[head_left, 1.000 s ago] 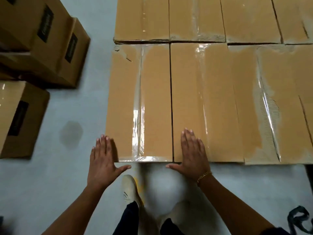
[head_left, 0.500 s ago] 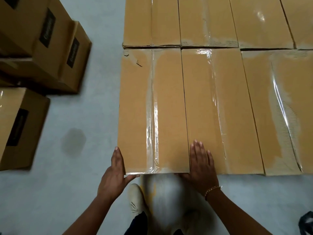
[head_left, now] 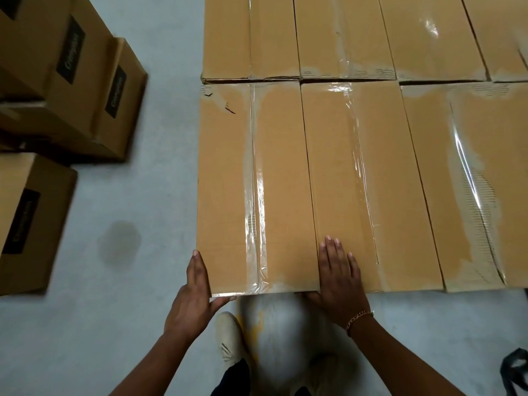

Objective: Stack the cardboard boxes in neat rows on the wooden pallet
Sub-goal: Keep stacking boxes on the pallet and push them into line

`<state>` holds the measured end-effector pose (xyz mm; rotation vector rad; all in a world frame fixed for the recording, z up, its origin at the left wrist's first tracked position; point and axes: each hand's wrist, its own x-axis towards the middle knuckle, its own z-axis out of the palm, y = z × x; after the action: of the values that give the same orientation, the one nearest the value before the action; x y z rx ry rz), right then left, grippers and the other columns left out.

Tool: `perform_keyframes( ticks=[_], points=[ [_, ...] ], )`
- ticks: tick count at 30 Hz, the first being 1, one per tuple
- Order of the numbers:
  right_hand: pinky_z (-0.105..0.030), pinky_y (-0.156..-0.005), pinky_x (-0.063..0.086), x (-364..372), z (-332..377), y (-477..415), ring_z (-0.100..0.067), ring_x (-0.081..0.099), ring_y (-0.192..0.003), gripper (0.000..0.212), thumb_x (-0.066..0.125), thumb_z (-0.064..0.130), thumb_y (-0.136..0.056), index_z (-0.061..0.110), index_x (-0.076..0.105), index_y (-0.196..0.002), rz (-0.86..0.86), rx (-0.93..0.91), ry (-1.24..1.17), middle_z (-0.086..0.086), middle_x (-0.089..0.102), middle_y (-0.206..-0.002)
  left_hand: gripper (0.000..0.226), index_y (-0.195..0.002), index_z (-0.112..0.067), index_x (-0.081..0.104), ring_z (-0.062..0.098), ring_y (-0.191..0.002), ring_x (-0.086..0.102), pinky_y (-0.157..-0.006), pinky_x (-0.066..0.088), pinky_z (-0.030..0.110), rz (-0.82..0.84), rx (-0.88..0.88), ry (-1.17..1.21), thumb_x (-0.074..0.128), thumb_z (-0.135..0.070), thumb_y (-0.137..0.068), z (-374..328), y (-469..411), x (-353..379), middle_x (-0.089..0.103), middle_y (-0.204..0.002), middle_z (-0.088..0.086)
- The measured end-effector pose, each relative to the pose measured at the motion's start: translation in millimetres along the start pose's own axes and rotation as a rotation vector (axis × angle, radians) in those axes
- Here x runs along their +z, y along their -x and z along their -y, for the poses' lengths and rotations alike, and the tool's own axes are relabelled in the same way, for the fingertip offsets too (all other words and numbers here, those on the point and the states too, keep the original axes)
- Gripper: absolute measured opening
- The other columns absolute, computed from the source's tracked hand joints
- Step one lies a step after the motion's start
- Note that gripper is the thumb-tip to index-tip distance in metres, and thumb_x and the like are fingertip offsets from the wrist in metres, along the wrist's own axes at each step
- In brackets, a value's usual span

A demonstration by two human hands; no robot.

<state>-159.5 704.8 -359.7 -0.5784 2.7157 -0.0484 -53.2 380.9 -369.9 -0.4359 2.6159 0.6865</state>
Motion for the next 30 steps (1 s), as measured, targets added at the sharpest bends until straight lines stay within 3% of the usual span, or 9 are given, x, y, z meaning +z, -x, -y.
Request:
perform_keyframes(
  ticks=[3, 6, 8, 10, 17, 30],
  points=[
    [-0.054, -0.117, 0.029, -5, -6, 2, -0.035, 0.023, -0.154, 0.120, 0.036, 0.091, -0.080, 0.000, 0.028, -0.157, -0.010, -0.031, 0.009, -0.018, 0.020, -0.167, 0.126, -0.160, -0.020, -0.023, 0.043, -0.119, 0.062, -0.092, 0.056, 0.051, -0.007, 0.015, -0.021, 0.044, -0.088, -0.078, 0, 1, -2, 0.006, -0.171, 0.015],
    [-0.055, -0.119, 0.028, -15, -16, 9, -0.034, 0.018, -0.155, 0.127, 0.044, 0.094, -0.074, 0.002, 0.022, -0.159, 0.014, -0.051, 0.028, -0.017, 0.015, -0.168, 0.130, -0.163, -0.008, -0.008, 0.040, -0.155, 0.021, -0.120, 0.029, 0.059, -0.102, 0.043, -0.177, 0.041, -0.094, -0.078, -5, 2, -8, 0.003, -0.171, 0.019],
    [-0.057, -0.118, 0.029, -20, -23, 14, -0.034, 0.015, -0.155, 0.131, 0.053, 0.092, -0.070, 0.003, 0.019, -0.160, 0.041, -0.025, 0.039, -0.016, 0.012, -0.169, 0.131, -0.163, -0.006, -0.002, 0.037, -0.158, 0.003, -0.124, 0.014, 0.060, -0.119, 0.086, -0.263, 0.038, -0.095, -0.076, -15, 3, -12, 0.000, -0.172, 0.018],
    [-0.059, -0.118, 0.029, -23, -30, 16, -0.034, 0.016, -0.155, 0.132, 0.054, 0.091, -0.068, 0.004, 0.019, -0.160, 0.056, 0.018, 0.044, -0.016, 0.012, -0.169, 0.127, -0.165, -0.010, 0.001, 0.036, -0.159, -0.004, -0.123, 0.012, 0.066, -0.088, 0.167, -0.332, 0.035, -0.095, -0.077, -27, 1, -9, -0.004, -0.172, 0.016],
    [-0.057, -0.116, 0.025, -20, -36, 8, -0.033, 0.018, -0.155, 0.129, 0.039, 0.098, -0.068, 0.009, 0.024, -0.160, 0.078, 0.040, 0.023, -0.013, 0.015, -0.169, 0.118, -0.165, -0.012, 0.007, 0.044, -0.156, -0.013, -0.116, 0.018, 0.073, -0.025, 0.154, -0.368, 0.033, -0.090, -0.081, -42, -5, 9, -0.009, -0.171, 0.020],
    [-0.050, -0.111, 0.029, -18, -39, 5, -0.026, 0.022, -0.154, 0.128, 0.042, 0.098, -0.061, 0.016, 0.032, -0.158, -0.007, 0.055, -0.016, -0.005, 0.023, -0.168, 0.110, -0.164, -0.008, 0.018, 0.047, -0.156, -0.005, -0.114, 0.023, 0.072, -0.066, 0.173, -0.397, 0.034, -0.083, -0.085, -40, -7, 17, -0.002, -0.170, 0.023]
  ],
)
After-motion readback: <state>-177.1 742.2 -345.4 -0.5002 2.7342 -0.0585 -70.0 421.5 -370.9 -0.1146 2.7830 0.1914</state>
